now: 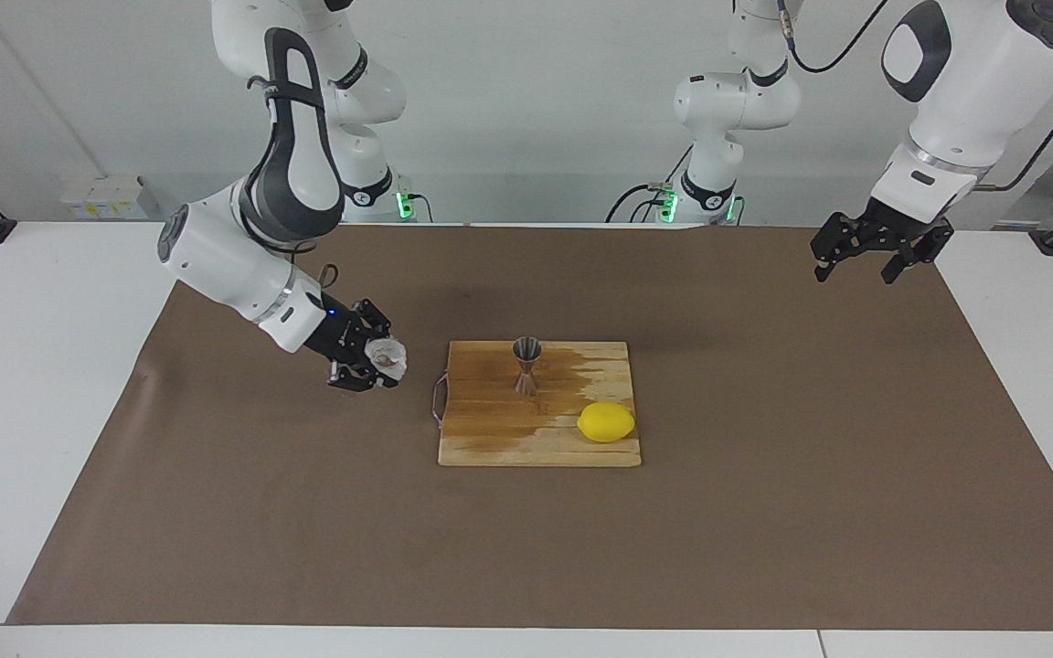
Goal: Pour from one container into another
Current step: 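Lift the glass cup with the right gripper toward the metal cup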
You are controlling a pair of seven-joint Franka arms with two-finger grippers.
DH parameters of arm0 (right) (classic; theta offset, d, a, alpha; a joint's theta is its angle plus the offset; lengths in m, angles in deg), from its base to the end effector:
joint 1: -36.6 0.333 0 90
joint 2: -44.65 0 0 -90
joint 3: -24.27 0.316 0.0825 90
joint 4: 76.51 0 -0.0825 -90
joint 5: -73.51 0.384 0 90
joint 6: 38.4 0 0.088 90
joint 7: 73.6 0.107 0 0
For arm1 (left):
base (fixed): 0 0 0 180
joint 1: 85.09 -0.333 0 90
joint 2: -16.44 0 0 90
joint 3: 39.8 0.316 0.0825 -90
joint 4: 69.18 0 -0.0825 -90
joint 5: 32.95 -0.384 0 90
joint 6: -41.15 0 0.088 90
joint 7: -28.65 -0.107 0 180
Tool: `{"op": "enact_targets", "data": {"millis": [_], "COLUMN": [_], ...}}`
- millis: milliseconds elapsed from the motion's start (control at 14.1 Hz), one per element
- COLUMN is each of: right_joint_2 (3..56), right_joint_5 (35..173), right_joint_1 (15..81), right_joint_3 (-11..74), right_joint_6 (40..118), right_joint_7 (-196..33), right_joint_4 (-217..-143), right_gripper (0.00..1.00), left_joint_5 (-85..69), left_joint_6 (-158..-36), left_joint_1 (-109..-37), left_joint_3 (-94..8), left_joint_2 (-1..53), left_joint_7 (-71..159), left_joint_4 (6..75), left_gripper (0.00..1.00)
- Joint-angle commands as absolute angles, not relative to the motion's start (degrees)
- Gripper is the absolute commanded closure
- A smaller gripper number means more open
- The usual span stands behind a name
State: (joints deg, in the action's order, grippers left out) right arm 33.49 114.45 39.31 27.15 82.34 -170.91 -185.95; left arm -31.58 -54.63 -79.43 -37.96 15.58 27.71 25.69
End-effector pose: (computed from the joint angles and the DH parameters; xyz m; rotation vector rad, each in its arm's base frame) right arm 0.6030 0.0887 0.4061 -2.0070 -1.7219 -0.6096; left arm 0.5565 -0.0394 0.6014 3.1136 -0.1262 0.0472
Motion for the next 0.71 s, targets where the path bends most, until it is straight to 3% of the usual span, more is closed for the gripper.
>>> {"op": "enact_targets", "data": {"millis": [0,639], "right_joint_2": [33.4,33.4], "right_joint_5": [110.6,96.1], "right_joint_1": [43.4,56.5], "right_joint_3": [27.2,27.2], "right_joint_6": [86.5,93.2], "right_joint_7": [-164.5,-148.2], "right_joint_4": [-185.0,-184.7], "right_gripper": [0.98,0.98], "left_joint_5": [-31.2,-31.2], "left_joint_6": [-54.6,-54.6], "left_joint_1": [-80.0,-80.0], "left_joint_3": [-38.0,-38.0], "left_joint_2": [14.1,14.1], "left_joint_7": [27.6,27.7], "left_joint_4": [27.2,27.2], "left_gripper": [0.00,0.00]}}
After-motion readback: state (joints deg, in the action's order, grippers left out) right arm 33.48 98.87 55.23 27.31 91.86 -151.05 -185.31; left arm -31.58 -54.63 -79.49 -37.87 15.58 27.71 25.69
